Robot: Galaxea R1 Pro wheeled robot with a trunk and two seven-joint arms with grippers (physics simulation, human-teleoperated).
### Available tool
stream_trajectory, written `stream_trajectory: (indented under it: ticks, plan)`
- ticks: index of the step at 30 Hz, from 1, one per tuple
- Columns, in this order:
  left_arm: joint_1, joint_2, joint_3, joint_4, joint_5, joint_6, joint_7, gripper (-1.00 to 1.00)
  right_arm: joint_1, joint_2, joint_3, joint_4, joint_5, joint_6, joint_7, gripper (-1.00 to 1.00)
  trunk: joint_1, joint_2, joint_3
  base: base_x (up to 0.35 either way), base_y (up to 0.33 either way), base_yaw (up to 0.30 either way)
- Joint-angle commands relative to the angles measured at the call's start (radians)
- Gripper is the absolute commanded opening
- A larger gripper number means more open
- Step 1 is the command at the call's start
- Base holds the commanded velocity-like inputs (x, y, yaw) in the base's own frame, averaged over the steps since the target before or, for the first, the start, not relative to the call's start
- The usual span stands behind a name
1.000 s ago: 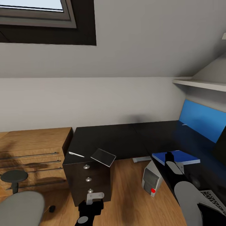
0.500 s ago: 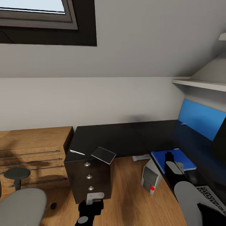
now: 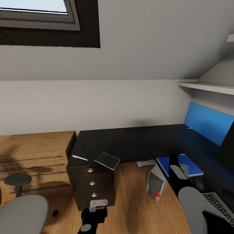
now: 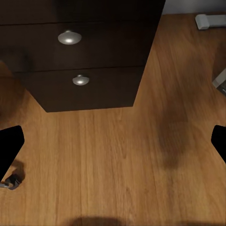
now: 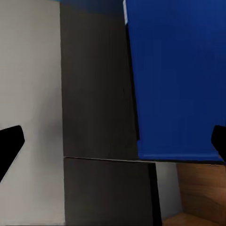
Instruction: In the bedroom, organize the workspace by keeping the computer under the desk, ensuring the monitor is on the desk, placing the keyboard on the desk next to the monitor, placing the mouse on the desk next to the keyboard, moving the folder from the swivel chair onto the desk next to the mouse, stacking the notebook on top of the folder with the pen on top of the notebook, and positioning the swivel chair next to the desk.
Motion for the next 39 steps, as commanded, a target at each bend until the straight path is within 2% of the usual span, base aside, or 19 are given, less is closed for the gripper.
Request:
stream_trajectory:
  ticks: [1, 6, 9, 15, 25, 31, 36, 39]
  plan:
    - [-0.001, 0.0, -0.001, -0.001, 0.01, 0.003, 0.008, 1.0, -0.001, 0.01, 0.002, -0.008, -0.006, -0.004, 0.016, 1.0, 0.0, -0.001, -0.001, 0.0, 0.0, 0.0]
    - [-0.001, 0.0, -0.001, -0.001, 0.01, 0.003, 0.008, 1.0, 0.001, 0.039, 0.002, -0.031, 0.005, -0.005, 0.06, 1.0, 0.0, -0.001, -0.001, 0.0, 0.0, 0.0]
    - [-0.001, 0.0, -0.002, -0.001, 0.01, 0.003, 0.008, 1.0, 0.001, 0.047, 0.002, -0.037, 0.007, -0.003, 0.071, 1.0, 0.0, -0.001, -0.001, 0.0, 0.0, 0.002]
    - [-0.001, 0.0, -0.002, -0.001, 0.009, 0.003, 0.008, 1.0, 0.001, 0.051, 0.002, -0.037, 0.009, -0.003, 0.072, 1.0, 0.0, -0.001, -0.001, 0.0, 0.0, 0.071]
    - [-0.001, 0.0, -0.003, -0.001, 0.01, 0.004, 0.008, 1.0, 0.001, 0.063, 0.007, -0.033, 0.01, 0.002, 0.068, 1.0, 0.0, -0.001, 0.004, 0.0, 0.0, 0.198]
    - [-0.001, 0.0, -0.002, -0.001, 0.01, 0.004, 0.008, 1.0, 0.001, 0.077, 0.032, -0.024, 0.009, 0.005, 0.066, 1.0, 0.0, -0.001, 0.01, 0.0, 0.0, 0.211]
    - [-0.001, 0.0, -0.002, -0.001, 0.01, 0.006, 0.008, 1.0, 0.002, 0.114, 0.055, -0.022, 0.013, 0.006, 0.069, 1.0, 0.0, -0.001, 0.016, 0.0, 0.0, 0.209]
    - [-0.001, 0.0, -0.002, -0.001, 0.01, 0.006, 0.008, 1.0, 0.003, 0.128, 0.092, -0.024, 0.027, 0.008, 0.072, 1.0, 0.0, -0.001, 0.018, 0.0, 0.0, 0.209]
